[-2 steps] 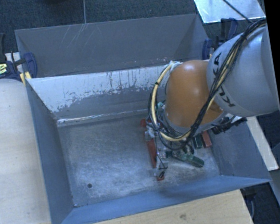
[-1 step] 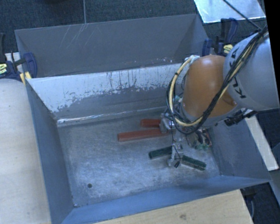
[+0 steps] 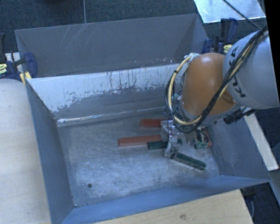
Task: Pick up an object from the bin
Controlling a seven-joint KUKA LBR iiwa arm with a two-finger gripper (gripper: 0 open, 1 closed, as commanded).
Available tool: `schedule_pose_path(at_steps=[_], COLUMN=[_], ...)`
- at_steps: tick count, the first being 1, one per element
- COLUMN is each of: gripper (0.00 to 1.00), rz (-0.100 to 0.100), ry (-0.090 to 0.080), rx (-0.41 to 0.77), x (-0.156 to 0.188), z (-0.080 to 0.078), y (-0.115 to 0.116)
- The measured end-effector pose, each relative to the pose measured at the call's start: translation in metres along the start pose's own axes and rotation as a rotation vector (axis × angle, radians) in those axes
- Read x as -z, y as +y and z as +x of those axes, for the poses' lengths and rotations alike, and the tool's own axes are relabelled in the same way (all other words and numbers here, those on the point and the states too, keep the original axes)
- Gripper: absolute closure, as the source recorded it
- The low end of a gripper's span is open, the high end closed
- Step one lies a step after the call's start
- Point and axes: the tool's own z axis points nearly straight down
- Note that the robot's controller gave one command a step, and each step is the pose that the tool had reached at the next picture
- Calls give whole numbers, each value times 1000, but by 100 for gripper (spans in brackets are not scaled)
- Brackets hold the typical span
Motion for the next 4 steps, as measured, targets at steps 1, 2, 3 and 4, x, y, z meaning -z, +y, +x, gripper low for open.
schedule_pose_path(at_steps=[1,2,3,4], gripper=[100,0,0,0], rz=[0,0,3,5], ry=[3,12,18,24], rx=[-33,-34,-322,-317], x=[171,166,60,-11], z=[2,3,-31,-70], y=[5,5,48,33])
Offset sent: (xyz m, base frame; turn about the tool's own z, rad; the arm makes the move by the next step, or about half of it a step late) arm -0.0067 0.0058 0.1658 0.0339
